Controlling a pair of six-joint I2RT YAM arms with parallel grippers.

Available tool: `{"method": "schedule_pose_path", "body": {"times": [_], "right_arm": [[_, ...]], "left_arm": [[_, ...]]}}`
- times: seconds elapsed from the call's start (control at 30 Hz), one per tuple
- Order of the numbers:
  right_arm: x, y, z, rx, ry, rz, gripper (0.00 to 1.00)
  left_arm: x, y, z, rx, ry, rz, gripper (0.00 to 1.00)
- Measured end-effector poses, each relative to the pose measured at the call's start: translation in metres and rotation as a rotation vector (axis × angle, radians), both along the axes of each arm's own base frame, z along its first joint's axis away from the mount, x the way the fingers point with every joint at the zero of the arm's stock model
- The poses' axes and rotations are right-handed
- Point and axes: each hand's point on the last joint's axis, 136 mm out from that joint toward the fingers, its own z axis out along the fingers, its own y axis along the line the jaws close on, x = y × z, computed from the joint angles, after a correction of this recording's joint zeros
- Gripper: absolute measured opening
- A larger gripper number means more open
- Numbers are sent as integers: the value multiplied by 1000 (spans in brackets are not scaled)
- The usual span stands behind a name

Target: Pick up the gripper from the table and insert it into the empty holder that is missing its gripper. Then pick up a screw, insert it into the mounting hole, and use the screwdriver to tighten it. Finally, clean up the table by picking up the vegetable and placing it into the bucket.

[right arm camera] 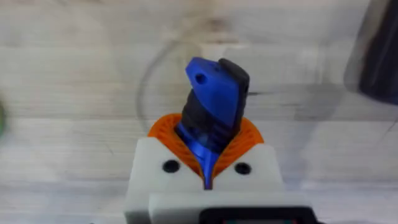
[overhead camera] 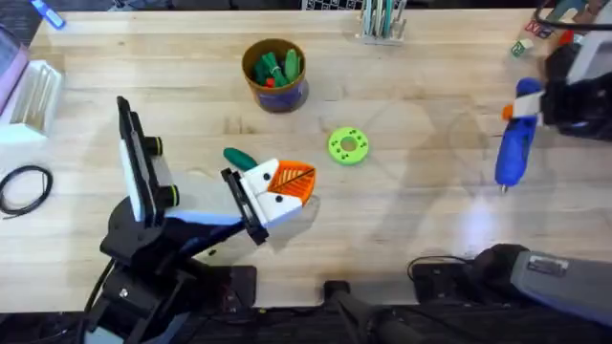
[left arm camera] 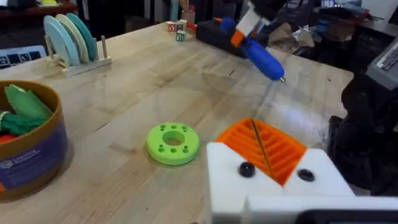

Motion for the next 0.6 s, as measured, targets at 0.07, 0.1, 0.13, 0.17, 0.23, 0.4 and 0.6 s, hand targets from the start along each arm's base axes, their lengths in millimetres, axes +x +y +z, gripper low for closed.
{"method": "schedule_pose_path", "body": {"times": [0.07, 0.1, 0.13, 0.17, 0.23, 0.4, 0.6], "right_arm": [[6, 7, 28, -34, -106, 26, 25], [9, 12, 42, -52, -155, 40, 25], [11, 18, 56, -69, -204, 56, 25], [12, 27, 72, -84, -260, 76, 25], [11, 47, 102, -102, -360, 118, 25], [6, 106, 171, -72, -655, 269, 25], [-1, 181, 218, 145, -1005, 426, 25]], "left_arm": [[0, 0, 0, 0, 0, 0, 4], [0, 0, 0, 0, 0, 0, 4], [0, 0, 0, 0, 0, 0, 4], [0, 0, 0, 0, 0, 0, 4], [0, 0, 0, 0, 0, 0, 4], [0, 0, 0, 0, 0, 0, 4], [0, 0, 0, 0, 0, 0, 4]]}}
